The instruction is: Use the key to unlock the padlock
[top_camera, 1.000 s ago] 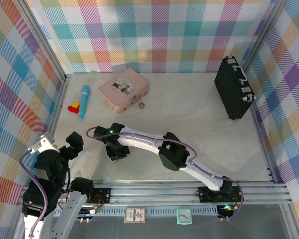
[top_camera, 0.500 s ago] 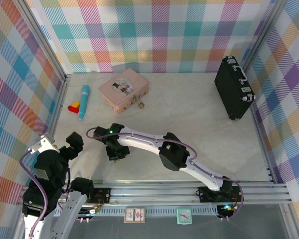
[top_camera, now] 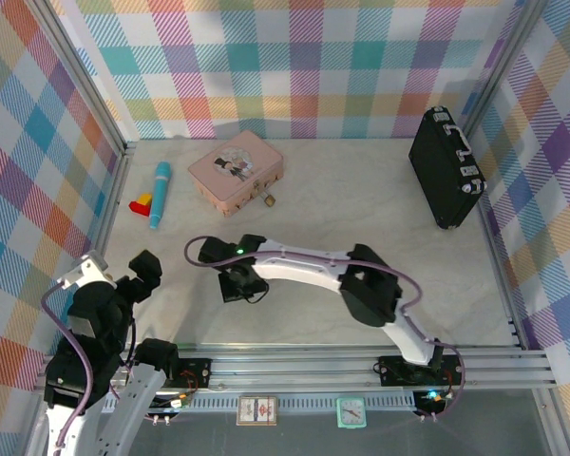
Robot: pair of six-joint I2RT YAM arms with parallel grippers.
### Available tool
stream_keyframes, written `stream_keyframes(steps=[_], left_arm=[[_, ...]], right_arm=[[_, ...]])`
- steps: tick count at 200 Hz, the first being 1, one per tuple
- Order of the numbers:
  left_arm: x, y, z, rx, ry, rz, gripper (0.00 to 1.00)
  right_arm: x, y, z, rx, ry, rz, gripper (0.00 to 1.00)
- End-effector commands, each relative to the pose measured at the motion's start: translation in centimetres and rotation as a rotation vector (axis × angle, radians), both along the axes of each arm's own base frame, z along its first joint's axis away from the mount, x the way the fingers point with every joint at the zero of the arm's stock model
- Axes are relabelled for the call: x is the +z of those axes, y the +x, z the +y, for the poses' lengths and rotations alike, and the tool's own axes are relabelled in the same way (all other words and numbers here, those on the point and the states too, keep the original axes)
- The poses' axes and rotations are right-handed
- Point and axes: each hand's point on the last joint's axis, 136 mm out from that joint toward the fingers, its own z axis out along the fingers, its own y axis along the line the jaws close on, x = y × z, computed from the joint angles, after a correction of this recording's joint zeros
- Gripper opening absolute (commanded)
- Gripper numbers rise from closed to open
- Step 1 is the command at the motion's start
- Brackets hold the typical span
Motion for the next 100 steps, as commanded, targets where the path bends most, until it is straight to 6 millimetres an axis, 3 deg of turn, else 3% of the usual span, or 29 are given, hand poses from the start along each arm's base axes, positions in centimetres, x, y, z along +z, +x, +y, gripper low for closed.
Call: stream_keyframes(steps=[1, 52, 100], left_arm=[[-0.2, 1.6, -2.2, -0.11, -0.015, 0.021, 1.0], [-2.7, 4.9, -8.0, -0.381, -0.099, 0.162, 1.0], [-4.8, 8.2, -13.2, -0.538, -0.34, 0.223, 0.99]], right_arm=[[3.7, 2.4, 0.1, -0.096, 0.189, -0.072, 0.0], [6.5, 4.6, -5.1, -0.245, 0.362, -0.117, 0.0], [8.8, 6.9, -11.0, -0.365, 0.499, -0.207, 0.0]])
